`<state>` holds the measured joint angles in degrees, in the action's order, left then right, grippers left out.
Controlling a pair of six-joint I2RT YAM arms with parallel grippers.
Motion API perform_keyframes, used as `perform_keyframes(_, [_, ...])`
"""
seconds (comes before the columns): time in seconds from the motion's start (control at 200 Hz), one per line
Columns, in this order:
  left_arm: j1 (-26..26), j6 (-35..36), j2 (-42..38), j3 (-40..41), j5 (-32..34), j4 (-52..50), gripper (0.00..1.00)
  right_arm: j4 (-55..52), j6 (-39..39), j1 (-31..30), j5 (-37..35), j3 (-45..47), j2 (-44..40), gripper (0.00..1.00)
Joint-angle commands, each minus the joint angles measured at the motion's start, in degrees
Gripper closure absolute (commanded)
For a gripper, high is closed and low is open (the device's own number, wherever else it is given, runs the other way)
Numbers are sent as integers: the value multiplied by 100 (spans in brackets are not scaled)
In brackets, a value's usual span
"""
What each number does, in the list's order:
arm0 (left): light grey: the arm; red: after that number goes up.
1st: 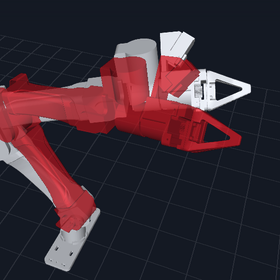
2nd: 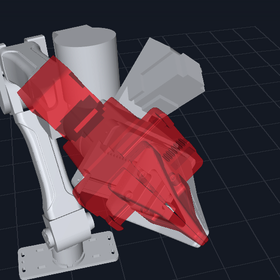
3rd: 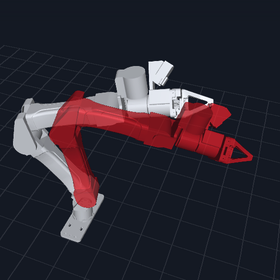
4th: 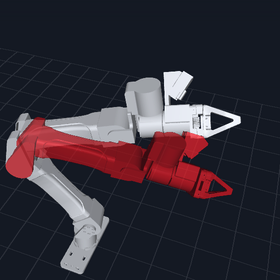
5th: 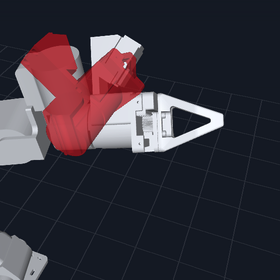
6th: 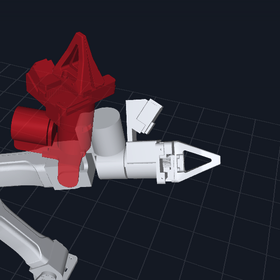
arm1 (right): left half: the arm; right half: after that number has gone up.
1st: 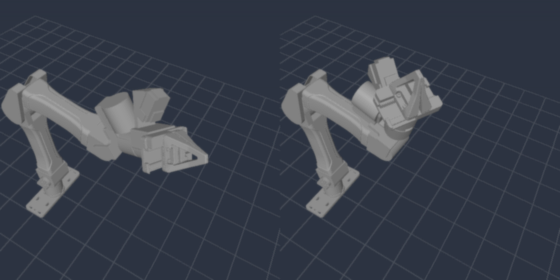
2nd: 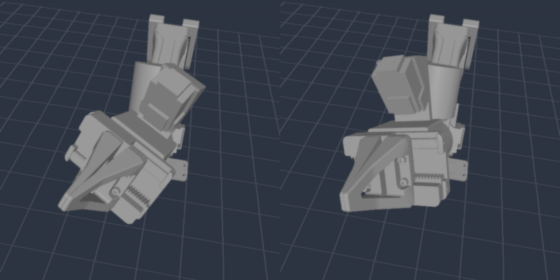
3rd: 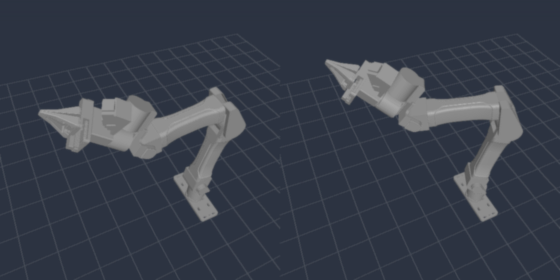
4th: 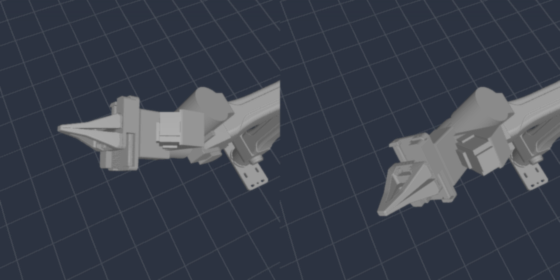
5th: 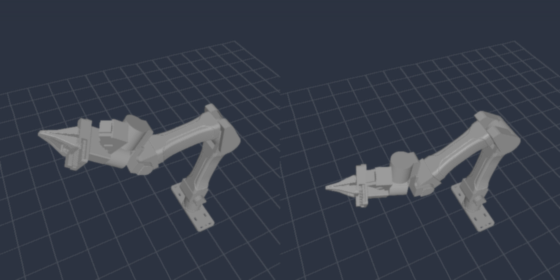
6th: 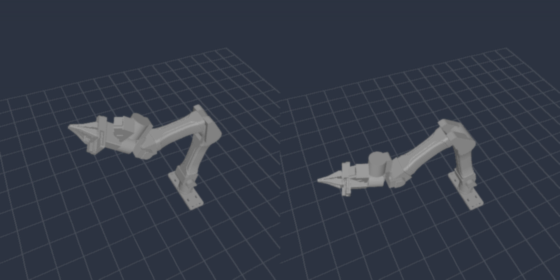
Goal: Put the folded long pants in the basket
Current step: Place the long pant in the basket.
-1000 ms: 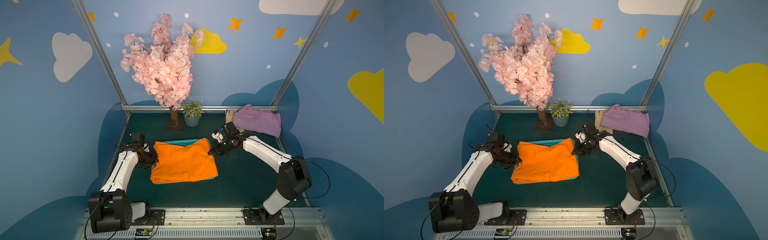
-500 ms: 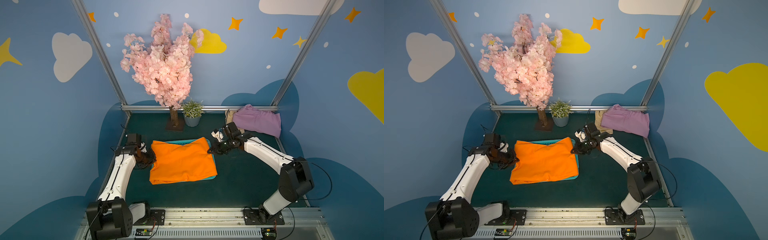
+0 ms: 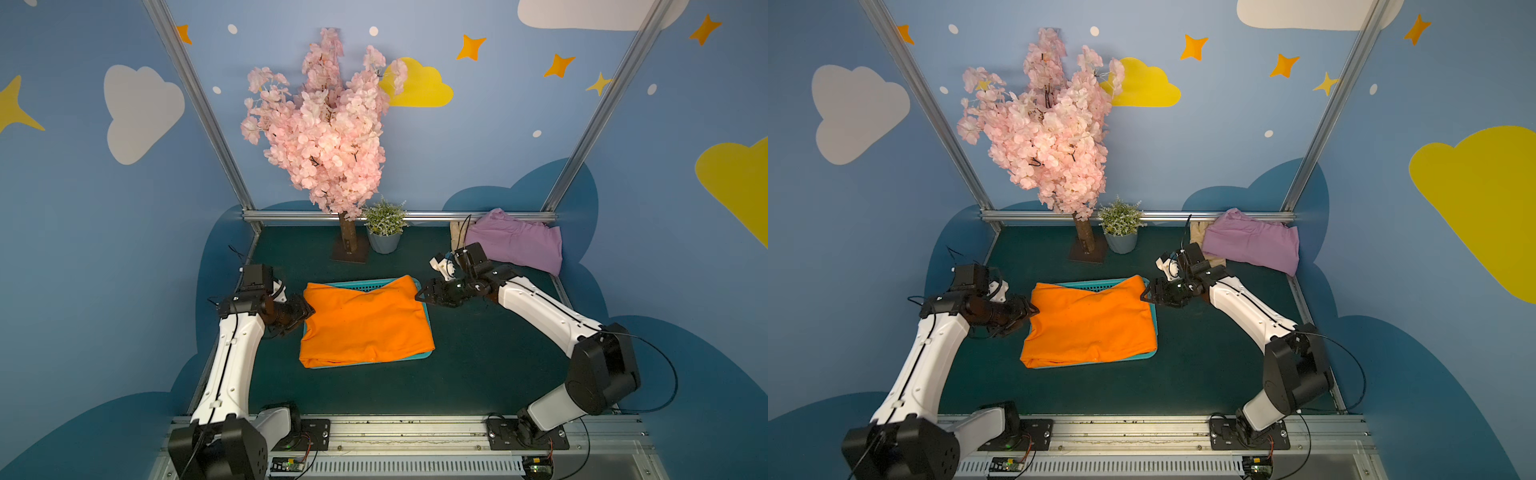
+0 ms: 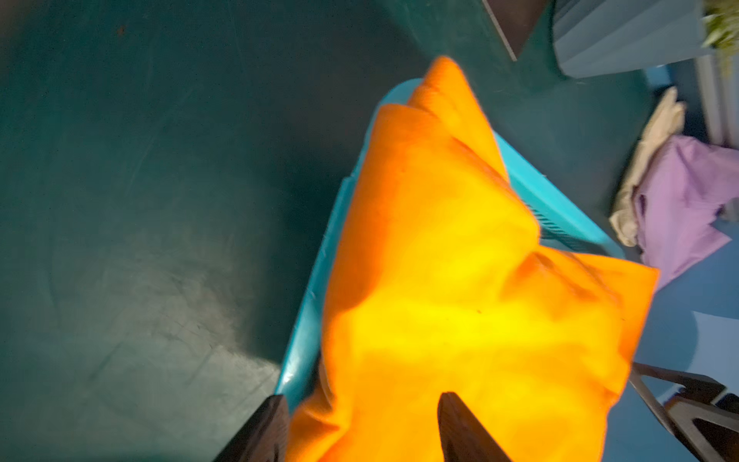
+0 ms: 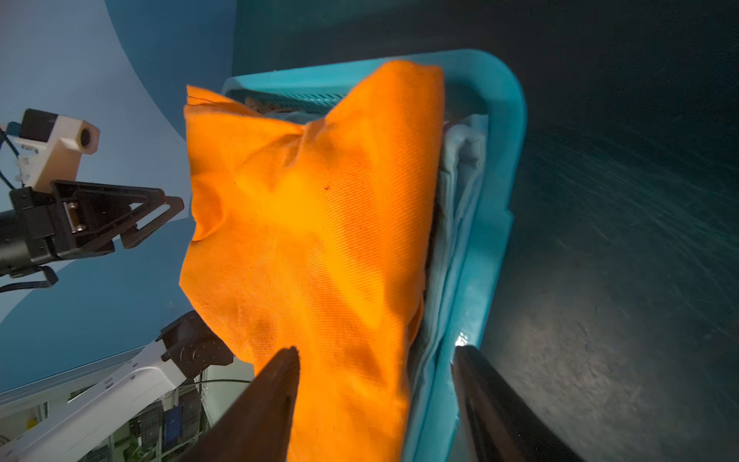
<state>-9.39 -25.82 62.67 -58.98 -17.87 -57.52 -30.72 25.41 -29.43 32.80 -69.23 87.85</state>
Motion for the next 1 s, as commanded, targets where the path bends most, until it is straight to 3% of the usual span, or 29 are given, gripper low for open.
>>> perform_keyframes(0.0, [-14,31,-495,93,-553,-620,44,-229,-231,24,27,-115,-465,35])
perform_keyframes(0.275, [40,-532,-1704,1393,-1263,-842,62,-145,-62,28,181,121,-849,39])
perform_keyframes(0.385, [51,-607,-1824,1686,-1043,-1199,66,-309,-81,41,60,54,-845,39])
perform_keyframes(0.546, [94,-1072,-2261,1880,-872,-1265,63,-418,-29,208,2,-69,-832,40])
perform_keyframes(0.716, [86,-790,-2353,1180,-850,-1247,57,-422,149,555,-142,-272,-839,39])
perform_keyframes(0.831, [84,-543,-2373,710,-928,-928,53,-373,691,1084,-954,-203,-849,34])
perform_keyframes(0.996, [81,-191,-2579,607,-814,-460,50,25,1345,2075,-1315,-9,-531,29])
